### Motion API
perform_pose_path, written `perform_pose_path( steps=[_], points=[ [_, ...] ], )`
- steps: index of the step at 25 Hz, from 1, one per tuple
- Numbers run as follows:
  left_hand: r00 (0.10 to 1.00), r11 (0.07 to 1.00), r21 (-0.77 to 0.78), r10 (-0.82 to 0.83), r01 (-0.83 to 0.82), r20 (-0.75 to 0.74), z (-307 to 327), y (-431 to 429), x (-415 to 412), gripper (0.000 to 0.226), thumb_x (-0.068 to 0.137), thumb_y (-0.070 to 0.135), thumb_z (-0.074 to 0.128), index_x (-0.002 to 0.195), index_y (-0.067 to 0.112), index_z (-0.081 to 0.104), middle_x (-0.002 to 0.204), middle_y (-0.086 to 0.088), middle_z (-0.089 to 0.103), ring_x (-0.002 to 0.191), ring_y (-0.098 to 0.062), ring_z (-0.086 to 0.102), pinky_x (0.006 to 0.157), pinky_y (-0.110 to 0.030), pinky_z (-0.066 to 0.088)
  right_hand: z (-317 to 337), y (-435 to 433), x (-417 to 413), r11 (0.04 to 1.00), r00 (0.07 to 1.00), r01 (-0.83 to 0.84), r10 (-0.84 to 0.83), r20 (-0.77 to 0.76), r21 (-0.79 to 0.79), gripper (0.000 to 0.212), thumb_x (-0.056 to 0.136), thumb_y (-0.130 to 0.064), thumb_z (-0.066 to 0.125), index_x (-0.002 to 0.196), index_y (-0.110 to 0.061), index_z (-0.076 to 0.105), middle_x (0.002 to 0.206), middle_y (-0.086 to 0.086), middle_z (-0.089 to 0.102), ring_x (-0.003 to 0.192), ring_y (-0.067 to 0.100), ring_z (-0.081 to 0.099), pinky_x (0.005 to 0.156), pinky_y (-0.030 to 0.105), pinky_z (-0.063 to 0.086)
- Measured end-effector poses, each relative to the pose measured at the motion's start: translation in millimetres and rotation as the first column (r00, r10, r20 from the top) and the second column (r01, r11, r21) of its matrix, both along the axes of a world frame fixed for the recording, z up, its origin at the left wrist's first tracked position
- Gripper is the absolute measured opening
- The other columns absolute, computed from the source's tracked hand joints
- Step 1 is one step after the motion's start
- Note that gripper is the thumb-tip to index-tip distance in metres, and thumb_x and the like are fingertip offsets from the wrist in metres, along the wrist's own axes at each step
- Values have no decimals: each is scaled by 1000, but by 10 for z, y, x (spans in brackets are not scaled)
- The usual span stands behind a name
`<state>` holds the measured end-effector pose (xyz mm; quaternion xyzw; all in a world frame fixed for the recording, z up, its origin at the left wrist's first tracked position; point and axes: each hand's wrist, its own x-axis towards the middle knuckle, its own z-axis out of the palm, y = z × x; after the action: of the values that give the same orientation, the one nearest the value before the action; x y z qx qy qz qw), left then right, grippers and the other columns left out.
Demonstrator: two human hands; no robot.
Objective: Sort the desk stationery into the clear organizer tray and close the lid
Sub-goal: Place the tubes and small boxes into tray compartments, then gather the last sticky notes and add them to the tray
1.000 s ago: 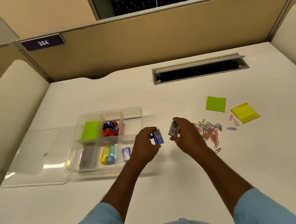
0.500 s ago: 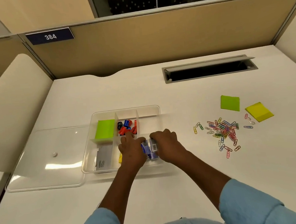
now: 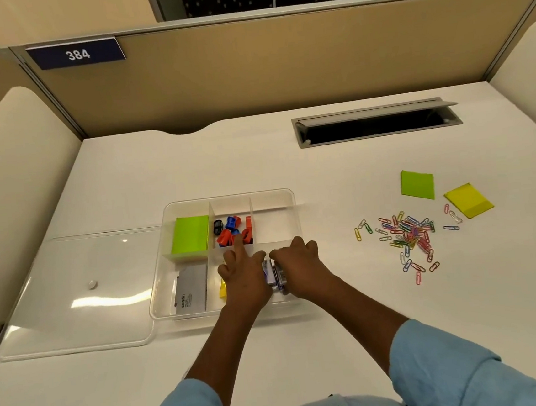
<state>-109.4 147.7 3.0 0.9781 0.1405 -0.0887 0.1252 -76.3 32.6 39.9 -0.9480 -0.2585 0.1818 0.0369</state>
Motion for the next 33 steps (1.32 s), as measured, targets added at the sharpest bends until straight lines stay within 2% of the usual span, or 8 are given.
perform_pose_path(
  steps=[5, 8, 10, 13, 18, 24, 29, 33],
  points=[
    [1000, 999, -36, -9, 9, 17, 147, -96, 45, 69, 64, 33, 82, 125, 31, 51, 155, -6, 6, 136, -30, 14, 102, -43, 27, 26, -160, 47, 949, 989, 146, -145, -25, 279, 61, 81, -31, 71, 135, -22, 45, 131, 1, 56, 125, 24, 37, 98, 38, 28],
    [992, 997, -82, 6, 4, 128, 308, -314, 168, 53, 75, 16, 75, 124, 28, 56, 153, -6, 19, 138, -27, 16, 108, -40, 23, 28, -380, 142, 856, 955, 255, -295, 20, 451, 50, 86, -35, 65, 131, -20, 49, 131, -2, 57, 124, 23, 40, 100, 37, 28],
    [976, 992, -104, -47, 70, 211, 400, -506, 273, 45, 82, 4, 65, 122, 22, 58, 144, -6, 37, 132, -25, 29, 104, -34, 25, 18, -555, 204, 816, 925, 303, -376, 53, 492, 43, 89, -32, 61, 129, -19, 51, 127, -3, 58, 121, 23, 42, 98, 37, 27],
    [926, 952, -174, -184, 252, 329, 497, -893, 417, 41, 83, -8, 53, 118, 10, 61, 119, -10, 60, 110, -27, 52, 92, -32, 39, -3, -890, 276, 781, 871, 373, -481, 102, 501, 38, 89, -28, 59, 126, -19, 53, 124, -1, 60, 117, 25, 47, 95, 40, 29],
    [910, 904, -263, -243, 338, 335, 481, -1599, 659, 25, 87, 2, 46, 106, 5, 62, 98, -12, 66, 93, -30, 59, 82, -40, 47, -78, -1535, 418, 735, 781, 503, -612, 126, 454, 41, 88, -28, 59, 127, -16, 51, 125, 6, 57, 116, 30, 49, 93, 42, 35],
    [946, 892, -333, -246, 307, 212, 319, -2299, 1094, 31, 90, 25, 58, 113, 4, 59, 109, -13, 64, 104, -28, 57, 90, -35, 42, -204, -2390, 837, 619, 643, 722, -765, 33, 308, 58, 87, -36, 61, 134, -11, 38, 138, 13, 41, 127, 33, 40, 98, 47, 37],
    [966, 914, -315, -225, 255, 129, 199, -2735, 1475, 40, 87, 33, 62, 113, 2, 58, 112, -15, 62, 108, -28, 55, 92, -34, 41, -327, -2911, 1142, 544, 584, 771, -811, -27, 331, 76, 89, -42, 58, 146, -9, 21, 157, 16, 14, 142, 34, 19, 110, 49, 25],
    [992, 931, -344, -96, 119, 84, 100, -3045, 1750, 48, 85, 38, 63, 115, 1, 56, 116, -16, 60, 110, -29, 55, 92, -34, 42, -401, -3298, 1366, 475, 526, 799, -849, -48, 368, 77, 90, -44, 55, 148, -9, 17, 158, 16, 10, 145, 32, 14, 114, 50, 18]
  ],
)
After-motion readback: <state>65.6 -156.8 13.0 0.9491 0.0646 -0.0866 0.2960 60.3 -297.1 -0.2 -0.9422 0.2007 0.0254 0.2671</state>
